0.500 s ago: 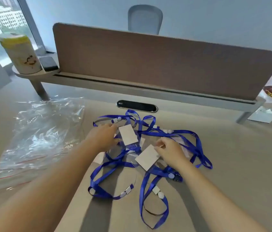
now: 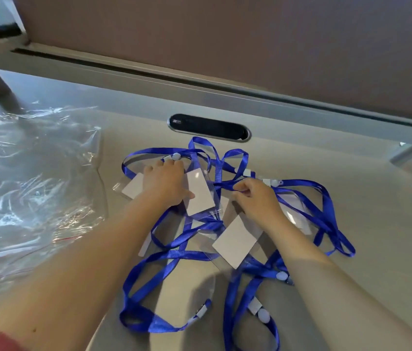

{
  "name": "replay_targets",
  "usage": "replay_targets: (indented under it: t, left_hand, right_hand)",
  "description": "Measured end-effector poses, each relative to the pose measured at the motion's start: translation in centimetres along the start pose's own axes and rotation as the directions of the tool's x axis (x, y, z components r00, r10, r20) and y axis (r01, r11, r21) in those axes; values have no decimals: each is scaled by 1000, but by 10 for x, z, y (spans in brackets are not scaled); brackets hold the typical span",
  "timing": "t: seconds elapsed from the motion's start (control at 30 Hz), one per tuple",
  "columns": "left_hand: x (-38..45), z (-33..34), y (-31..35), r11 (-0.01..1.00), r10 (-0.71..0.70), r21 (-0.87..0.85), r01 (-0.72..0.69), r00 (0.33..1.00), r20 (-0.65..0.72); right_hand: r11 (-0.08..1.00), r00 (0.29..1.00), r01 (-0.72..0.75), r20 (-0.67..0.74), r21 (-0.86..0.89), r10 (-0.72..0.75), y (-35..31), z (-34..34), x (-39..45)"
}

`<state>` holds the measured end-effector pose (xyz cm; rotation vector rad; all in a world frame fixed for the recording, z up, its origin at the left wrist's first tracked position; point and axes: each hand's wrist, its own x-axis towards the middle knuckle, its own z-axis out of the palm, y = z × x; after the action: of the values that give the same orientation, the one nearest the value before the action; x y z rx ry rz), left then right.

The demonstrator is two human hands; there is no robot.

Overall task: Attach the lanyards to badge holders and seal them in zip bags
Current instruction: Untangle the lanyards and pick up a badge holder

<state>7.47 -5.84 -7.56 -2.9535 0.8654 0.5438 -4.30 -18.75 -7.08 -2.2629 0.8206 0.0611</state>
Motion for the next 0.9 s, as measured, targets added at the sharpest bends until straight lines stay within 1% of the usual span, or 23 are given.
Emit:
replay_targets:
  t: [0.1, 0.23, 0.37, 0.43, 0.47, 0.5, 0.53, 0.57, 0.6, 0.63, 0.67, 0.73, 0.8, 0.9]
  left_hand:
    - [5, 0, -2, 999, 3, 45, -3, 1000, -1]
    - [11, 3, -4, 1000, -1, 21, 0, 999, 40]
    - [13, -2, -3, 999, -46, 9, 46, 999, -15]
    - [11, -10, -7, 997, -74, -14, 74, 997, -20]
    - [10, -16, -12, 994, -81, -73, 80, 997, -17]
    - [9, -22, -19, 980, -83, -183, 77, 996, -24]
    - [9, -28, -28, 941, -94, -327, 83, 995, -19]
    - [9, -34, -38, 875, -108, -474, 95, 994, 1]
    - [10, -40, -49, 806, -125, -581, 116, 992, 24]
    - [9, -46, -59, 751, -143, -645, 143, 988, 52]
    - [9, -51, -70, 701, -156, -694, 165, 985, 77]
    - [8, -60, -90, 646, -163, -737, 197, 979, 118]
    - [8, -65, -107, 623, -182, -754, 209, 976, 119]
    - [10, -67, -125, 595, -244, -777, 207, 967, 70]
  right_hand:
    - [1000, 1000, -8, -4, -12, 8, -7, 0, 6]
    - [1000, 1000, 0, -3, -20, 0, -12, 0, 12]
    - [999, 1000, 9, -12, -33, -10, -11, -1, 14]
    - [999, 999, 24, -25, -31, -25, -12, -1, 17]
    - [999, 999, 33, -32, -33, -34, -14, 0, 18]
    - [998, 998, 45, -40, -36, -46, -17, 2, 21]
    - [997, 997, 60, -48, -39, -62, -21, 5, 24]
    - [996, 995, 75, -56, -43, -77, -26, 8, 28]
    - [995, 994, 90, -61, -49, -92, -32, 12, 32]
    - [992, 992, 108, -63, -63, -112, -38, 16, 35]
    - [988, 988, 132, -64, -82, -138, -44, 21, 39]
    - [973, 978, 190, -62, -132, -199, -57, 29, 48]
    - [946, 963, 254, -42, -200, -267, -68, 37, 56]
    - [902, 940, 324, -11, -287, -341, -80, 53, 67]
